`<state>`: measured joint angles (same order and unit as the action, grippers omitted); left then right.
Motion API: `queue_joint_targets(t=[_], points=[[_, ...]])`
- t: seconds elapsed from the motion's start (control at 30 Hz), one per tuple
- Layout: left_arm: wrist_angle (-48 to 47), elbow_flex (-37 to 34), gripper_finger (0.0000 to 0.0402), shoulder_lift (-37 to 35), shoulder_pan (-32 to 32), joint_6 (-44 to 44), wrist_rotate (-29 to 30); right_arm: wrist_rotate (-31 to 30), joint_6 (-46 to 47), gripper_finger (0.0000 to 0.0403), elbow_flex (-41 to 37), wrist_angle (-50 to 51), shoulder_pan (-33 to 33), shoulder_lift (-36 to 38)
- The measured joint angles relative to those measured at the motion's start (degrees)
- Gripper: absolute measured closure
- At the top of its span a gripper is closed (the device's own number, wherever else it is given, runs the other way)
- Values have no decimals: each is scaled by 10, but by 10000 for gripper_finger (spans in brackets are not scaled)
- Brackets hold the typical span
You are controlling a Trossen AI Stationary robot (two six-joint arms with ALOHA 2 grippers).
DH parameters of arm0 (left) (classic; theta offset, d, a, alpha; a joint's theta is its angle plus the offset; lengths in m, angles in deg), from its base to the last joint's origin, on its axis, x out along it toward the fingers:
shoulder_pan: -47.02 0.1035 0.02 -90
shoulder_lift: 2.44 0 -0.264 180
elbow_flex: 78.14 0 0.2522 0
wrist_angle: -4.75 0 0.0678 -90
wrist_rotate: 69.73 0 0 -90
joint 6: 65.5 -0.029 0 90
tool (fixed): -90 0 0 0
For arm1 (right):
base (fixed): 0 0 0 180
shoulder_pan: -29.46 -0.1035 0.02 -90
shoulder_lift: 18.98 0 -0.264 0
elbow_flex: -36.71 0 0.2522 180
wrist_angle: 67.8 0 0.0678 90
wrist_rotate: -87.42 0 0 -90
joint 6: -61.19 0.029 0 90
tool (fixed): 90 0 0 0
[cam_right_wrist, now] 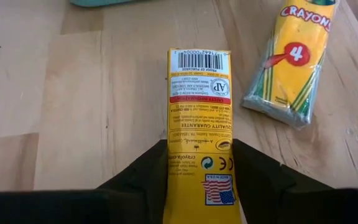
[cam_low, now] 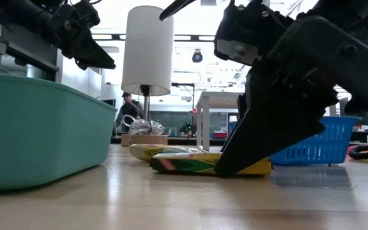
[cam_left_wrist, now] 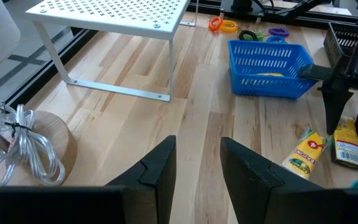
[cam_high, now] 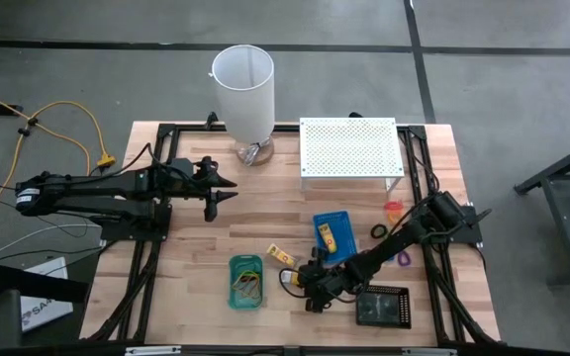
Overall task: Pick & Place Office Desk Supplies
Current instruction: Put the bottom crayon box into the blue bin
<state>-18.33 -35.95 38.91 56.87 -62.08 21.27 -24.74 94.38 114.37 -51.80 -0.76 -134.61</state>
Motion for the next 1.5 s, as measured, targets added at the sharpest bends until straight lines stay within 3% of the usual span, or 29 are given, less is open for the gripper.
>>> queue_joint_targets(t=[1.5], points=[[0,0,282,0,0,0,2,-32,-49,255,-1,7,0,42]])
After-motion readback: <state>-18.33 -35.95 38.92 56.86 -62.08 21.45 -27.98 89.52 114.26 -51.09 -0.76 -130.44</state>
